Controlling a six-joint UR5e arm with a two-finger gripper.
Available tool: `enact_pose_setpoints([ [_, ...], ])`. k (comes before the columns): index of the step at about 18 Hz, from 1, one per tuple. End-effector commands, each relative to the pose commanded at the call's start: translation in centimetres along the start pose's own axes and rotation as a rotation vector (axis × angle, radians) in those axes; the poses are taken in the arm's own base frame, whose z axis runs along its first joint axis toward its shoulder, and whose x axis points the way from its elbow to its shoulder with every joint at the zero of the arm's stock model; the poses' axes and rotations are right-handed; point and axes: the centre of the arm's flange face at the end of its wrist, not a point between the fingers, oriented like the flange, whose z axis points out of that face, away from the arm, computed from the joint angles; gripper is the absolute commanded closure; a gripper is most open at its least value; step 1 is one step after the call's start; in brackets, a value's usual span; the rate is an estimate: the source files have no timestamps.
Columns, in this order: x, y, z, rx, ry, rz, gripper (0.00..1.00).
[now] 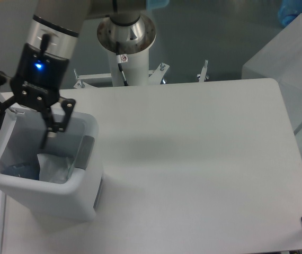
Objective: Place the trash in the trash can
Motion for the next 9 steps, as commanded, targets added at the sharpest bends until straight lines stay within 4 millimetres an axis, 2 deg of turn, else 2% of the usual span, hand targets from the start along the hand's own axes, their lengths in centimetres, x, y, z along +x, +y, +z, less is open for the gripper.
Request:
enact_pose_setpoints([
  [5,-9.6,-0.4,-2.3,0.025,-0.111,0.008,0.0],
  [6,-10.8,-0.3,-2.7,0.023,-0.135,0.016,0.0],
  [9,-12.2,0.4,-3.0,-0.029,-0.259,0.071,0.0],
])
